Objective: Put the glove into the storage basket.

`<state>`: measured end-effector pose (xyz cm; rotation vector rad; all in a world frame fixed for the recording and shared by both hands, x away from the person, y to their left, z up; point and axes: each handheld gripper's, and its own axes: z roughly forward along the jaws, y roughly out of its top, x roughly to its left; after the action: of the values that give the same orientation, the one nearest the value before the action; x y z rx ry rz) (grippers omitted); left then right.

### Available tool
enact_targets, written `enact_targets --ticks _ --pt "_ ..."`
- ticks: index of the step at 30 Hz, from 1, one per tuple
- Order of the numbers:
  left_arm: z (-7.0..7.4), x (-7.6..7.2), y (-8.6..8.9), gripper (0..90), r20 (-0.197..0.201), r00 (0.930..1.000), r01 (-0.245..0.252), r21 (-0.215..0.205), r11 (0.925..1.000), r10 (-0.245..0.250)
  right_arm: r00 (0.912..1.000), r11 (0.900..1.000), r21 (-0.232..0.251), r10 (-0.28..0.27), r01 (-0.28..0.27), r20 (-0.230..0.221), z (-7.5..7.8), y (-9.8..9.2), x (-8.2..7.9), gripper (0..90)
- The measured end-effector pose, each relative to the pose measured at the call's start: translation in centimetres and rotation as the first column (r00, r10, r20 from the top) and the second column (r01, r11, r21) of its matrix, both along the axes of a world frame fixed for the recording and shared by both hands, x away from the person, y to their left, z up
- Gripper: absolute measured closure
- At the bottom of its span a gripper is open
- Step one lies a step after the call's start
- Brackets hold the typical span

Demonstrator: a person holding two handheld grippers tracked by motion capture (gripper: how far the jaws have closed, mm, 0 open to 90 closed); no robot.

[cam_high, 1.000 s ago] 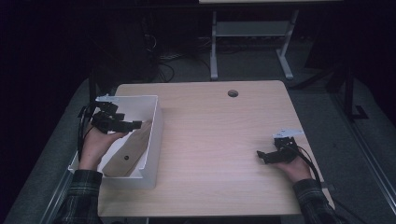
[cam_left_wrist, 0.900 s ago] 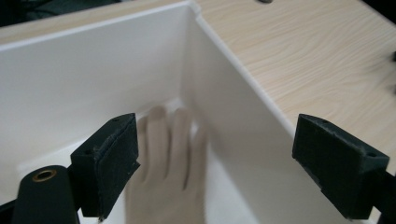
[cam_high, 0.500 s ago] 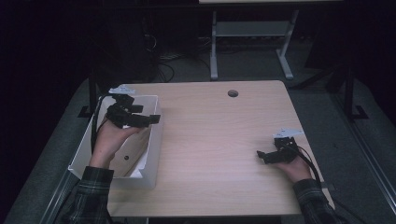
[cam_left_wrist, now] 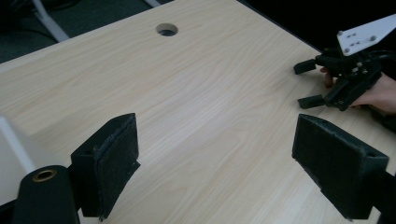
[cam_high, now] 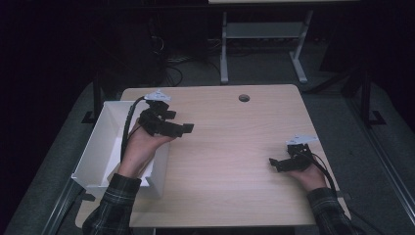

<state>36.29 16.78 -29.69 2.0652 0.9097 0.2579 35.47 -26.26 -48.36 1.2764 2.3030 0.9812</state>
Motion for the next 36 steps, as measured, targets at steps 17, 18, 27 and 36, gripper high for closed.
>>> enact_targets --ticks 17,18,27,36 --pt "-3.1 -0.7 -5.6 14.0 0.023 0.9953 0.094 0.008 0.9955 -0.094 1.0000 1.000 0.000 0.000 0.000 0.000 0.0 0.0 0.0 3.3" --pt "-3.4 -0.7 -5.8 14.0 0.023 0.9945 0.102 0.013 0.9947 -0.103 1.0000 1.000 0.000 0.001 -0.001 0.001 0.0 0.0 0.0 3.3" --pt "-7.0 -1.0 -7.4 14.0 -0.002 0.9880 0.154 0.037 0.9873 -0.154 1.0000 1.000 0.001 0.001 -0.001 0.001 0.0 0.0 0.0 3.3" --pt "-10.7 -1.4 -8.0 14.0 -0.027 0.9816 0.190 0.055 0.9802 -0.189 1.0000 1.000 0.000 0.002 -0.002 0.001 0.0 0.0 0.0 3.3"
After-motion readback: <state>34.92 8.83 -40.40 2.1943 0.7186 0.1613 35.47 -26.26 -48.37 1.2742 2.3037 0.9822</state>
